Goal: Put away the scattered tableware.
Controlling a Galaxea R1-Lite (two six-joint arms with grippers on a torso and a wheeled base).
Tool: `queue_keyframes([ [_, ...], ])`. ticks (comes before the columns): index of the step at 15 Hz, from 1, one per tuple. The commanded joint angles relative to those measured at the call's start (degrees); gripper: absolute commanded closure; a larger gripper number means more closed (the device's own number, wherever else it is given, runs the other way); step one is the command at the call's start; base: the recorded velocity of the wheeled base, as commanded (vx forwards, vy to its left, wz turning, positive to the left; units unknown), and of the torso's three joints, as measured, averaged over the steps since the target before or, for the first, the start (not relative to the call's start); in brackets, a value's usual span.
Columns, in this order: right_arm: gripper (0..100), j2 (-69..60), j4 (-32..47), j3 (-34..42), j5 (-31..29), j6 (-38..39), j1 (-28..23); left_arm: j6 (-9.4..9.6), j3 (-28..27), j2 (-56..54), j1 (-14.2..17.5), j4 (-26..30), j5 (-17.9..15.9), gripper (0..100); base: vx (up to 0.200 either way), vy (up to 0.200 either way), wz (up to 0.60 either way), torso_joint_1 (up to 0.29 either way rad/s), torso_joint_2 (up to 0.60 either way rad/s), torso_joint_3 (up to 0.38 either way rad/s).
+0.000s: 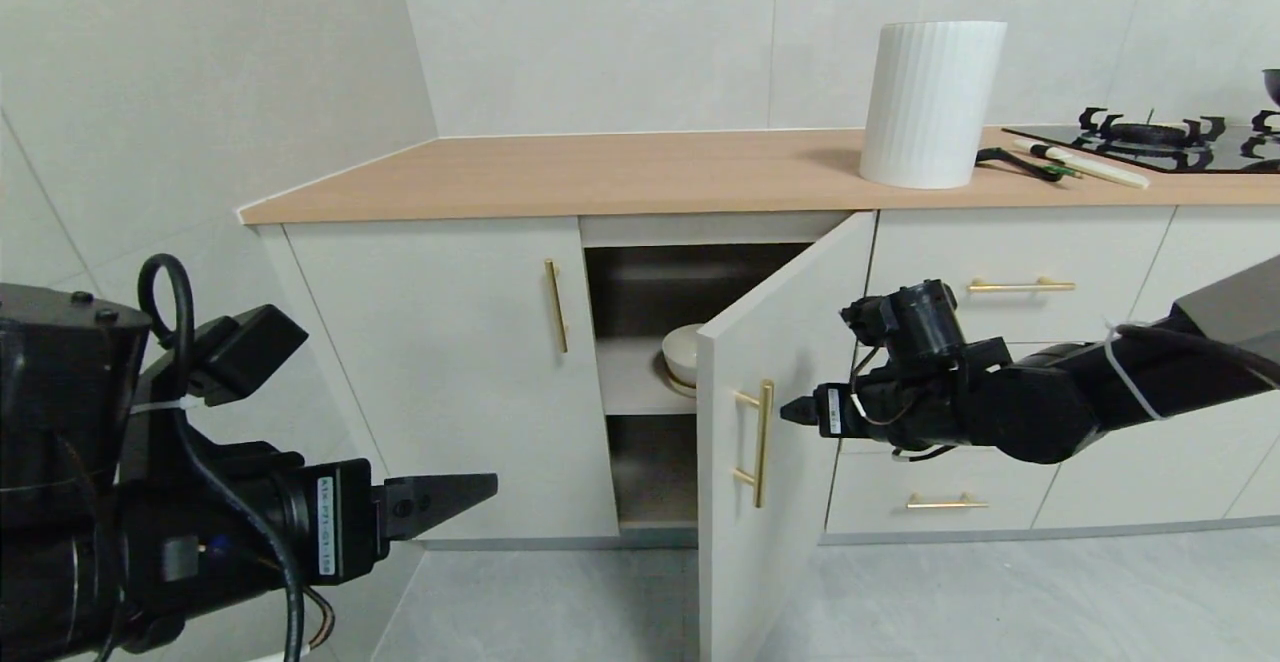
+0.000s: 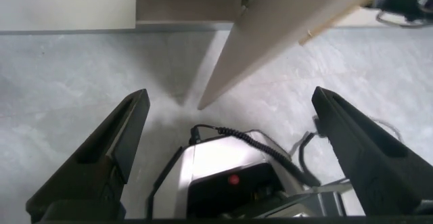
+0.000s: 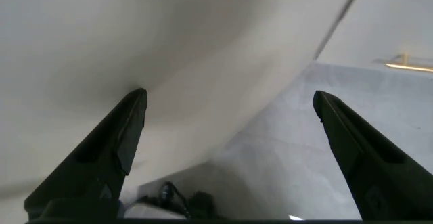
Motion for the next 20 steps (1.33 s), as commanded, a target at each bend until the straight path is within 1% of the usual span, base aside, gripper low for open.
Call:
queue_keyframes([
  [1, 0, 2.0, -0.5, -0.2, -0.1, 0.2, 0.0, 0.76, 0.5, -0.1, -0.1, 0.0, 0.0, 0, 0.200, 0.000, 0.00, -0.002, 0.00, 0.002],
  [6, 0, 3.5, -0.9, -2.8, -0.1, 5.7, 0.1, 0.85, 0.4, 0.1, -0.1, -0.1, 0.3, 0, 0.200, 0.000, 0.00, 0.001, 0.00, 0.008],
  [9, 0, 3.7, -1.0, -4.3, 0.0, 9.2, 0.6, 0.85, 0.4, 0.1, -0.1, -0.2, 0.2, 0, 0.000, 0.000, 0.00, 0.000, 0.00, 0.000],
  [16, 0, 8.5, -1.0, -13.5, -0.3, 23.1, 0.7, 0.76, 0.5, 0.3, -0.1, -0.2, 0.2, 0, 0.000, 0.000, 0.00, 0.000, 0.00, 0.000],
  [20, 0, 10.6, -0.9, -16.1, -1.0, 26.3, 0.2, 0.76, 0.6, 0.2, 0.0, -0.1, 0.2, 0, 0.000, 0.000, 0.00, 0.000, 0.00, 0.000],
])
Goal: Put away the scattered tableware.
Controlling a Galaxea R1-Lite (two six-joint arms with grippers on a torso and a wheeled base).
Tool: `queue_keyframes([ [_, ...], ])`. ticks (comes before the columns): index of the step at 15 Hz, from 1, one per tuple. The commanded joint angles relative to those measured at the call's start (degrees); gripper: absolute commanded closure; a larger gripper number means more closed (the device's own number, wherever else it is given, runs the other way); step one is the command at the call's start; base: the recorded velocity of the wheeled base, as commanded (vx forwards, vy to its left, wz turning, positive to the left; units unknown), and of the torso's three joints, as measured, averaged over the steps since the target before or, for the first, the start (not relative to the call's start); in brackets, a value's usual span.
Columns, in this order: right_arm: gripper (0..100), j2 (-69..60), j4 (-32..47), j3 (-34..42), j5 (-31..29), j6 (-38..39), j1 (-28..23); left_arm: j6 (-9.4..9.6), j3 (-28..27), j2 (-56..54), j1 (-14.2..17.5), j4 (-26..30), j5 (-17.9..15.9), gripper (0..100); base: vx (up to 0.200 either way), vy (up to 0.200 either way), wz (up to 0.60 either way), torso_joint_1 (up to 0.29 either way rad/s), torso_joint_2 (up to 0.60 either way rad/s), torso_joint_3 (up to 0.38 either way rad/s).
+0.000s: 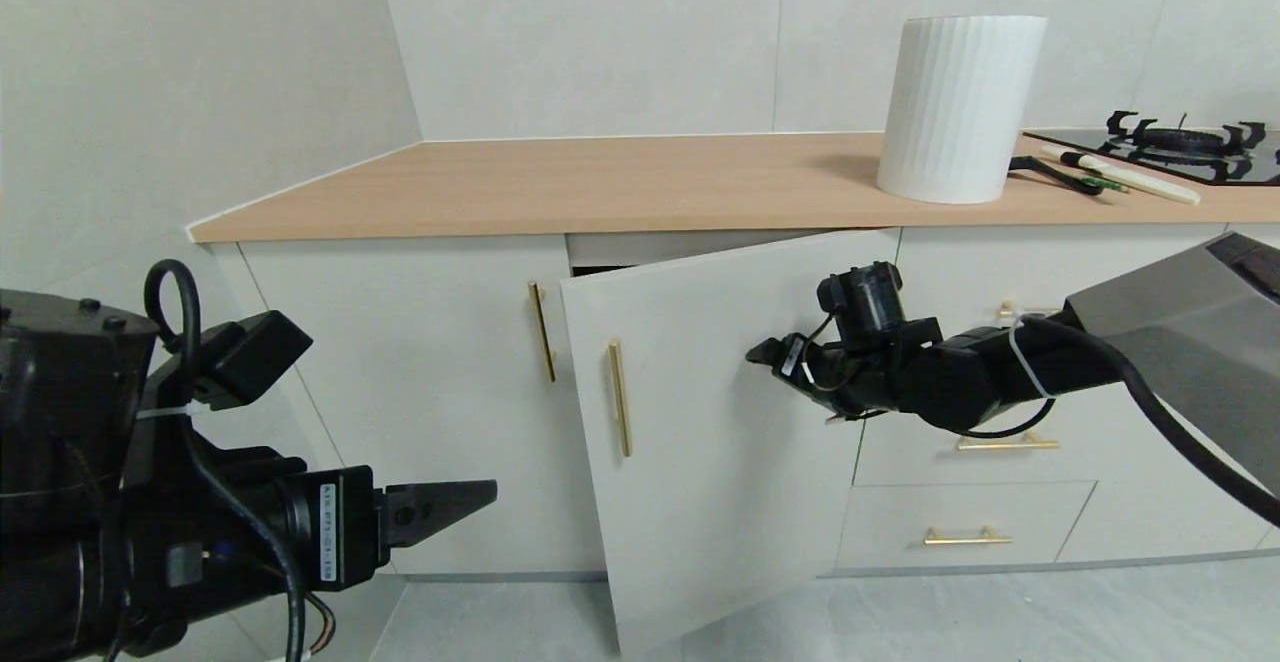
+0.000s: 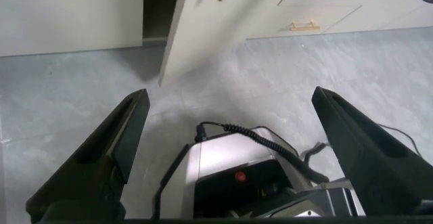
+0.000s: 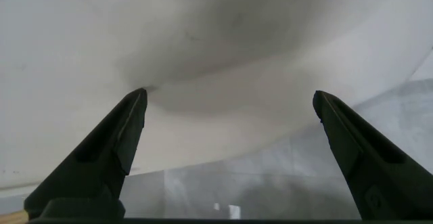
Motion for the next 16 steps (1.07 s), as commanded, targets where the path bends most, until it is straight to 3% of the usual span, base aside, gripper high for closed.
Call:
queue_keyframes([
  [1, 0, 2.3, 0.0, -2.5, -1.2, 1.2, -0.3, 0.03, 0.2, 0.0, 0.0, 0.0, 0.1, 0, 0.000, 0.000, 0.00, 0.000, 0.00, 0.000],
  [7, 0, 8.0, 0.1, -8.9, -8.1, 2.8, -1.6, 0.03, 0.3, 0.1, 0.0, 0.0, -0.1, 0, 0.000, 0.000, 0.00, 0.000, 0.00, 0.000],
  [16, 0, 11.0, 0.1, -12.4, -12.1, 2.8, -2.8, 0.03, 0.5, 0.6, -0.1, 0.0, -0.1, 0, 0.000, 0.000, 0.00, 0.000, 0.00, 0.000],
])
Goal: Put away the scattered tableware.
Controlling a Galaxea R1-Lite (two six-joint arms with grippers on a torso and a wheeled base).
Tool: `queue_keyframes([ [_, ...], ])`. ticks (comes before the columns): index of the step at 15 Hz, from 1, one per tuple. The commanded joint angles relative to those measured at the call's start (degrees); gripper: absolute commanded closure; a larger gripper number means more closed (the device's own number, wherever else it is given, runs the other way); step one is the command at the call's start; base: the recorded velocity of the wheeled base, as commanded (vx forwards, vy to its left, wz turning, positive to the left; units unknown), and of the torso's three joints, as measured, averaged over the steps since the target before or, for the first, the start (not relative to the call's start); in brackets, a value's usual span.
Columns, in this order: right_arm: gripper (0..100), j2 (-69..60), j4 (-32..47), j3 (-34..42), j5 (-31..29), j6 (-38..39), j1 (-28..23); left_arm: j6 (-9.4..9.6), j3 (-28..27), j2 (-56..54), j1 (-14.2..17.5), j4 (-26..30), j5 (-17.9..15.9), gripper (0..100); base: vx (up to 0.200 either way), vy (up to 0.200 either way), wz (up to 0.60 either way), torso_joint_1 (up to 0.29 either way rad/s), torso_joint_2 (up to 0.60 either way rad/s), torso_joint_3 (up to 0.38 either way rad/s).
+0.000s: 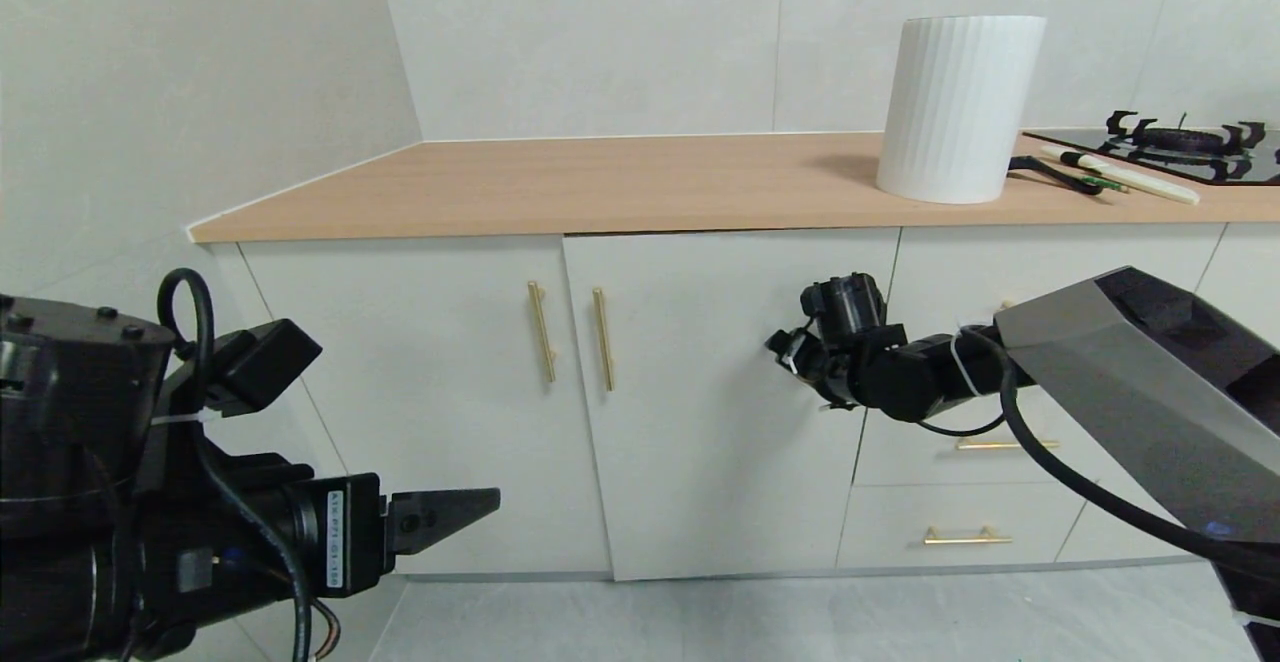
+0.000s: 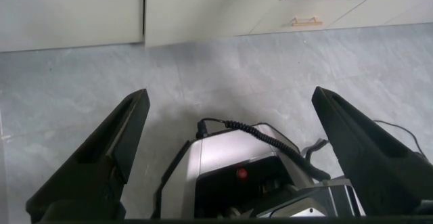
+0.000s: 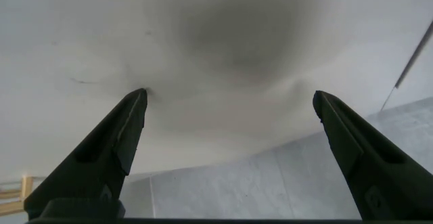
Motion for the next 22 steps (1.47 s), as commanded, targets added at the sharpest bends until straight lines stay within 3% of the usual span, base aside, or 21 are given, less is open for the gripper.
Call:
queue_keyframes([
  [1, 0, 1.3, 0.0, -1.5, -1.0, 0.0, -0.4, 0.00, 0.0, 0.1, 0.0, 0.0, 0.1, 0, 0.000, 0.000, 0.00, 0.000, 0.00, 0.000],
  [7, 0, -0.2, 0.2, -0.8, -1.1, -0.1, -0.2, 0.00, 0.0, 0.1, 0.0, 0.0, 0.0, 0, 0.000, 0.000, 0.00, 0.000, 0.00, 0.000],
  [9, 0, -4.3, 1.1, 3.4, 0.8, -0.2, 0.7, 0.00, 0.1, 0.1, 0.0, 0.0, -0.1, 0, 0.000, 0.000, 0.00, 0.000, 0.00, 0.000],
  [11, 0, -11.1, 1.1, 11.1, 6.6, -0.8, 1.6, -0.09, 0.1, 0.0, 0.0, -0.1, -0.1, 0, 0.000, 0.000, 0.00, 0.000, 0.00, 0.000],
  [15, 0, -29.9, 0.6, 28.8, 21.1, -15.8, 2.0, -0.18, -0.1, -0.7, 0.0, -0.1, 0.2, 0, 0.000, 0.000, 0.00, 0.000, 0.00, 0.000],
  [19, 0, -47.4, 0.6, 39.9, 19.5, -22.3, 2.4, 0.70, -1.2, -8.7, 0.3, -0.5, 1.0, 0, 0.000, 0.000, 0.00, 0.000, 0.00, 0.000],
  [22, 0, -60.7, 0.6, 47.8, 13.5, -22.4, 2.5, 1.49, 1.4, -17.0, 3.3, -0.4, 1.0, 0, 0.000, 0.000, 0.00, 0.000, 0.00, 0.000],
])
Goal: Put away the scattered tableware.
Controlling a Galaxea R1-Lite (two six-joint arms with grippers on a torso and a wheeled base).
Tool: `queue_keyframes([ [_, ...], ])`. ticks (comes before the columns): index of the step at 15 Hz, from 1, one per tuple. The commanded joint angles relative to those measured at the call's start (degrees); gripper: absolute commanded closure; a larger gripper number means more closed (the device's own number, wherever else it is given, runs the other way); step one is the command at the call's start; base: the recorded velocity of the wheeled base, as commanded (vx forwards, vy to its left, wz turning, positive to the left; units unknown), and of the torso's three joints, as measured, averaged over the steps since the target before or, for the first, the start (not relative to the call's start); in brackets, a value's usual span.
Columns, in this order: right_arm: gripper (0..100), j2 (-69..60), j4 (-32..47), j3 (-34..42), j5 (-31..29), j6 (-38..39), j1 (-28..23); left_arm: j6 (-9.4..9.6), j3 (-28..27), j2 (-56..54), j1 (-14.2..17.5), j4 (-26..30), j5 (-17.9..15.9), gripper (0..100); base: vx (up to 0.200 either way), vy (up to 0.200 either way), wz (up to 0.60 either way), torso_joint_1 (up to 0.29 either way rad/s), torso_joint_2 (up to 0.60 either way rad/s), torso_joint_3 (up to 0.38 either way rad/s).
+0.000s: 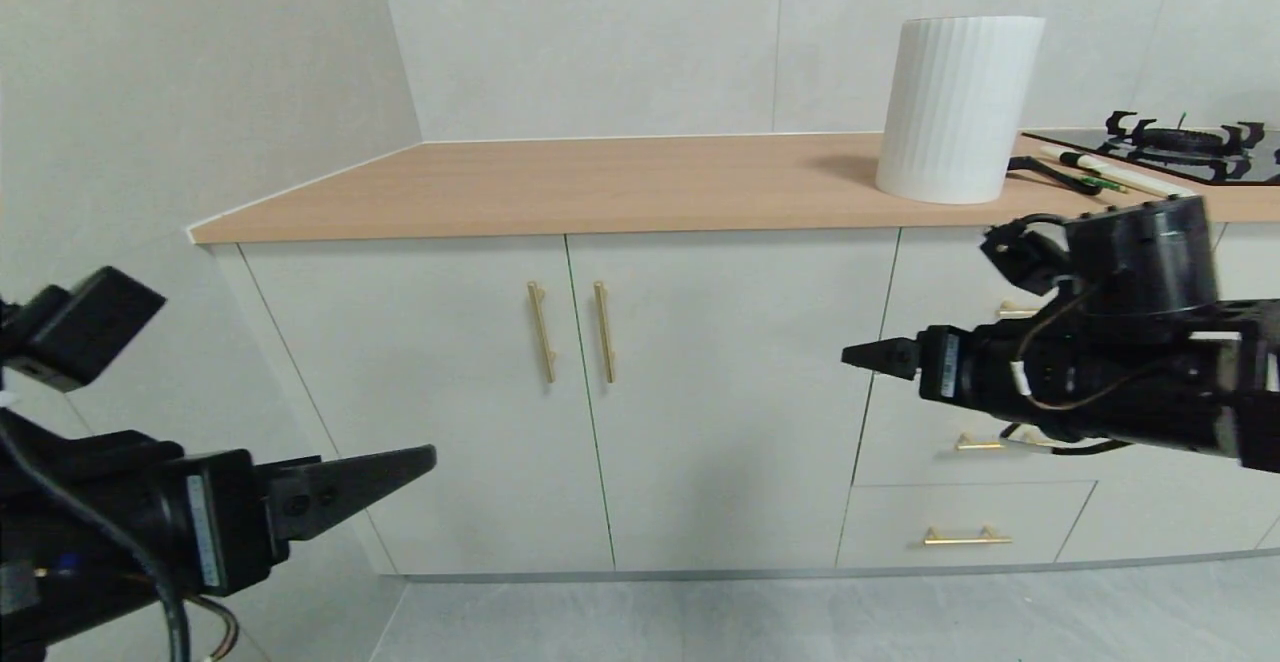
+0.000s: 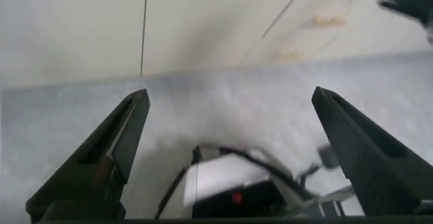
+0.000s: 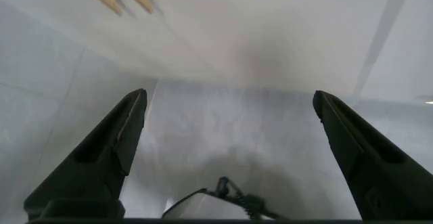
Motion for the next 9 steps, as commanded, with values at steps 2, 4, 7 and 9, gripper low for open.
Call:
queue_keyframes([
  [2, 0, -26.1, 0.0, 13.4, -5.4, -3.6, 0.0, 0.41, 4.4, -16.0, 3.6, 0.5, 0.2, 0, 0.000, 0.000, 0.00, 0.000, 0.00, 0.000],
  [4, 0, -37.5, 0.4, 17.9, -6.2, -7.3, -1.3, 3.05, 7.8, -23.7, 5.5, 0.6, 0.2, 0, 0.000, 0.000, 0.00, 0.000, 0.00, 0.000],
  [7, 0, -58.4, 7.2, 24.2, -9.8, -16.7, -8.7, 15.79, 14.7, -39.1, 11.1, 2.8, 0.2, 0, 0.000, 0.000, 0.00, 0.000, 0.00, 0.000],
  [9, 0, -68.8, 11.7, 25.9, -9.8, -18.0, -14.5, 17.64, 16.5, -44.9, 13.4, 2.8, 0.2, 0, 0.000, 0.000, 0.00, 0.000, 0.00, 0.000],
])
